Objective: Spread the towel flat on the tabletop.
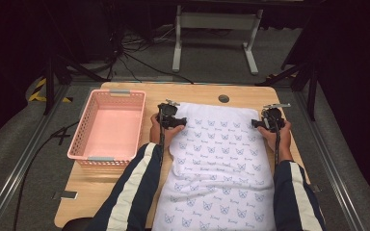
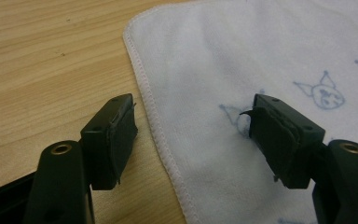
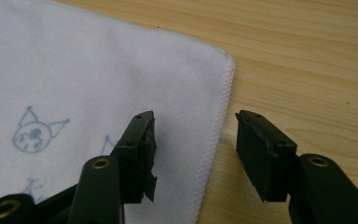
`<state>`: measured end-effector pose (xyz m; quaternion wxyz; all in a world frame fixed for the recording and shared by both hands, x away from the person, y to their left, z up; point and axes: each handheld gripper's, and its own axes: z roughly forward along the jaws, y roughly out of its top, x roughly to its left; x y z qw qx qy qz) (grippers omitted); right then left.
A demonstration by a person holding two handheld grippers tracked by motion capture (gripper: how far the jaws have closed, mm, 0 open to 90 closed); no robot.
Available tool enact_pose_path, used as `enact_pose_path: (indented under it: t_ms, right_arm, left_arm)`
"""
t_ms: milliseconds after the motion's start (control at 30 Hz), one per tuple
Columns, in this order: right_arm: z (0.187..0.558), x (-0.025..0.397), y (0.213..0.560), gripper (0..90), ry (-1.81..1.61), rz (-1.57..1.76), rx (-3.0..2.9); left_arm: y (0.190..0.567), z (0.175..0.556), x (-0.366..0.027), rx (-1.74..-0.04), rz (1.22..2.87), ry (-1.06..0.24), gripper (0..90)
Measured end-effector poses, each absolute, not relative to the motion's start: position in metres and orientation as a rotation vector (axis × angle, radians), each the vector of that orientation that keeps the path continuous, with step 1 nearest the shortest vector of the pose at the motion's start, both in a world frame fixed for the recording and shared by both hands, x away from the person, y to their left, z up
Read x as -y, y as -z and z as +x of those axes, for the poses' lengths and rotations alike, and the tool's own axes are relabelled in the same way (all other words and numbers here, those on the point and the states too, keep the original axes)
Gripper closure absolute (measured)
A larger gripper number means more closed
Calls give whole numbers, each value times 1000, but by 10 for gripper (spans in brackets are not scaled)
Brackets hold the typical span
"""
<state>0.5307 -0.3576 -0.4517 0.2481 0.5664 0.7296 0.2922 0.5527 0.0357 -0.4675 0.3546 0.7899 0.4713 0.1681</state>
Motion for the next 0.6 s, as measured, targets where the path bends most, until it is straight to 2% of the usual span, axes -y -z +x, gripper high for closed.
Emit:
enact_pose_path:
  t_ms: [67,133,167,233,267,300,333,367,400,467,500,533,567,600]
  right_arm:
    - [532,357,453,470,-819,1561,-1989]
    - [532,357,453,469,-824,1564,-1984]
    - [532,356,454,463,-837,1567,-1982]
    - [533,356,454,466,-832,1564,-1982]
    - [532,355,455,474,-832,1555,-1983]
    - [532,355,455,474,-832,1555,-1983]
    - [532,354,454,491,-822,1562,-1987]
    - [532,354,453,521,-812,1565,-1995]
    - [532,354,452,555,-813,1559,-2010]
    - [531,352,451,642,-822,1569,-2011]
    - [531,352,451,642,-822,1569,-2011]
    - [531,351,451,697,-835,1560,-2026]
    - [530,350,450,812,-846,1552,-2057]
    - [530,349,450,829,-857,1554,-2065]
  left_arm:
    - [466,551,-34,-1217,2071,-445,341]
    - [465,549,-34,-1189,2085,-423,450]
    - [463,549,-36,-1179,2102,-425,450]
    - [462,547,-36,-1158,2114,-396,567]
    - [462,546,-36,-1150,2116,-389,673]
    - [462,546,-35,-1131,2117,-385,673]
    - [463,545,-36,-1101,2122,-355,769]
    - [463,545,-36,-1101,2115,-336,824]
    - [463,545,-36,-1098,2118,-336,842]
    - [461,545,-34,-1086,2149,-351,855]
    - [461,545,-34,-1086,2149,-351,858]
    - [460,544,-32,-1081,2161,-364,858]
    - [460,544,-31,-1081,2162,-369,860]
    - [460,543,-30,-1075,2169,-371,861]
